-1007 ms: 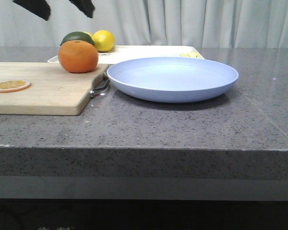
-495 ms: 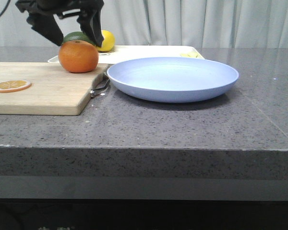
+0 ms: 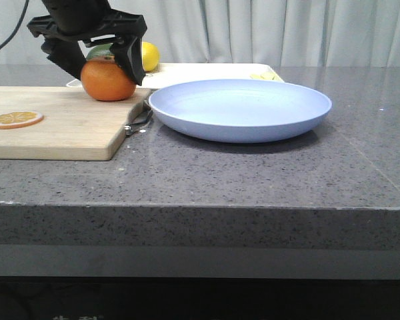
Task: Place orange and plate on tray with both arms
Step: 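Lower the left gripper onto the orange and close around it, then lift the orange with the left gripper and carry it over the blue plate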
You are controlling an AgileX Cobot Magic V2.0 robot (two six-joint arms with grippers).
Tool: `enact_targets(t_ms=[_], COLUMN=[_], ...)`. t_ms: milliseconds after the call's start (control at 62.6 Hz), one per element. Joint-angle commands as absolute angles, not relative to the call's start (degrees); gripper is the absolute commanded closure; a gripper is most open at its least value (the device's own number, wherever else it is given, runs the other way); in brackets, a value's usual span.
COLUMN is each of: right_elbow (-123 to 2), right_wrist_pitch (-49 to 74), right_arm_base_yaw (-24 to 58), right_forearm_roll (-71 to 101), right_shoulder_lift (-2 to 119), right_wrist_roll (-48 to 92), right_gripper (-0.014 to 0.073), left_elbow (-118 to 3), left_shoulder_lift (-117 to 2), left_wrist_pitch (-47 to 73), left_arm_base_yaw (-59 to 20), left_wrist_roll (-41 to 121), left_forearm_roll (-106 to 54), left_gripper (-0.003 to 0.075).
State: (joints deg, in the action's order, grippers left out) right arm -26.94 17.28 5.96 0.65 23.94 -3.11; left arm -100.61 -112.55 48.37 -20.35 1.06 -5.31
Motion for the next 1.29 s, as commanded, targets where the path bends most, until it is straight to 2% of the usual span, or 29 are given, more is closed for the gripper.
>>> enact_targets(t_ms=[0, 64, 304, 416, 623, 799, 1279], right_elbow=[-29.0, -29.0, -29.0, -29.0, -29.0, -29.0, -28.9], right_wrist_pitch=[12.2, 12.2, 12.2, 12.2, 12.2, 12.2, 12.2], right_arm_base_yaw=[6.0, 6.0, 6.0, 6.0, 6.0, 6.0, 6.0], right_forearm_roll=[0.5, 0.5, 0.5, 0.5, 0.5, 0.5, 0.5], right_shoulder_lift=[24.7, 24.7, 24.7, 24.7, 24.7, 24.7, 24.7], right_wrist_roll=[-2.4, -2.4, -2.4, -2.4, -2.4, -2.4, -2.4], right_gripper=[-0.0048, -0.0048, -0.0048, -0.0048, -0.0048, -0.0048, -0.0048], left_elbow=[-102.5, -102.5, -103.1, -104.2, -110.6, -117.1, -118.5], left_shoulder_lift=[-109.6, -109.6, -109.6, -109.6, -109.3, -109.3, -114.7], left_wrist_pitch=[46.3, 46.3, 46.3, 47.3, 54.1, 57.5, 50.7], left_arm_base_yaw=[-20.7, -20.7, -20.7, -20.7, -21.1, -24.6, -40.8], left_wrist_roll=[1.3, 1.3, 1.3, 1.3, 1.3, 1.3, 1.3], left_forearm_roll=[-5.7, -5.7, -5.8, -5.7, -5.7, -5.7, -5.5], left_gripper=[0.0125, 0.0152, 0.0389, 0.0457, 0.0467, 0.0467, 0.0465])
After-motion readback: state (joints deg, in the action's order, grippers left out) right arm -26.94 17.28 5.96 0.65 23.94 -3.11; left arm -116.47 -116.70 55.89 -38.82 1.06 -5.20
